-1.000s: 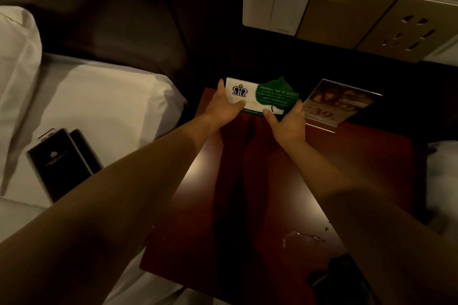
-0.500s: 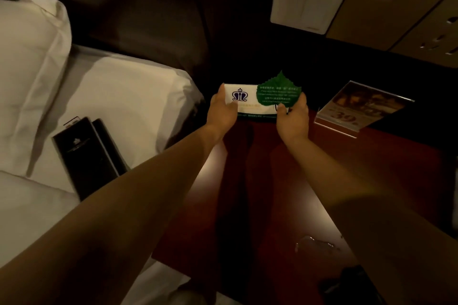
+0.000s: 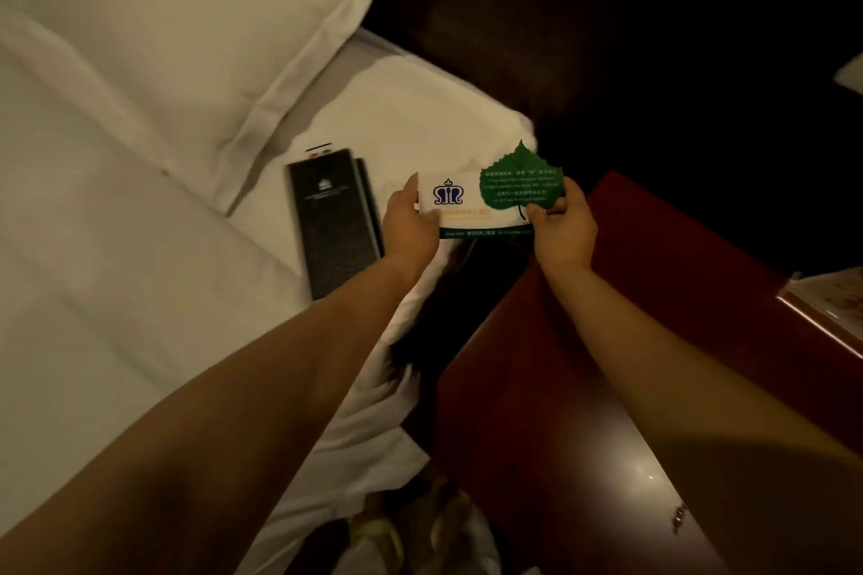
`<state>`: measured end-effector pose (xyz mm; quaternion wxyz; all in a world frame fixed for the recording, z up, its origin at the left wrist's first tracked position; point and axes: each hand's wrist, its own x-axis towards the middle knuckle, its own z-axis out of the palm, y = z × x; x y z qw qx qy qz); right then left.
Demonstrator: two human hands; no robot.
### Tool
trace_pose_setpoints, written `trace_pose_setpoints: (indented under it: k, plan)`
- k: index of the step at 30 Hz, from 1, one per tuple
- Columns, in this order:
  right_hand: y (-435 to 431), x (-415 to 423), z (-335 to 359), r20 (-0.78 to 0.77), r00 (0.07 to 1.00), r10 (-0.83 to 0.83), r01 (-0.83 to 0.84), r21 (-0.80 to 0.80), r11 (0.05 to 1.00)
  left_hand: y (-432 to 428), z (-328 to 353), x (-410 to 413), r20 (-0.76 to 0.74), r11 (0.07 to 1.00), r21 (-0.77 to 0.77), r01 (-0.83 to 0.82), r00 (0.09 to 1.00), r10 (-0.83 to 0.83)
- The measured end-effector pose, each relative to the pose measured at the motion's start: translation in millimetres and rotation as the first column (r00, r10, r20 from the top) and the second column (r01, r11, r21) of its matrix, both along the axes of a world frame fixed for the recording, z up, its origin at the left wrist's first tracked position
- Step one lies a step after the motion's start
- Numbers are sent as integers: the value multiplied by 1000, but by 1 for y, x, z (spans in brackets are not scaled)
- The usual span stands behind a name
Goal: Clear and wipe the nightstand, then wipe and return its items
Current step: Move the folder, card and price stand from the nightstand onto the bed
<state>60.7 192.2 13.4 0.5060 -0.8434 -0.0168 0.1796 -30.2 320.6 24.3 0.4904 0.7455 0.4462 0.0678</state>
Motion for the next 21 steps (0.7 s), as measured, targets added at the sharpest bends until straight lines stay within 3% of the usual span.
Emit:
trace_pose_setpoints:
  k: [7,15,21]
  plan:
    - [113,-79,10,-31,967,254,-253,29,967,89,11,-112,13,970,13,-241,970,241]
    - [219,-193,21,-115,839,532,-517,137,845,174,22,-255,-72,878,0,-479,875,478]
    - [273,-262,18,-116,747,655,-656,31,754,209,25,-334,-89,828,-5,-561,825,559]
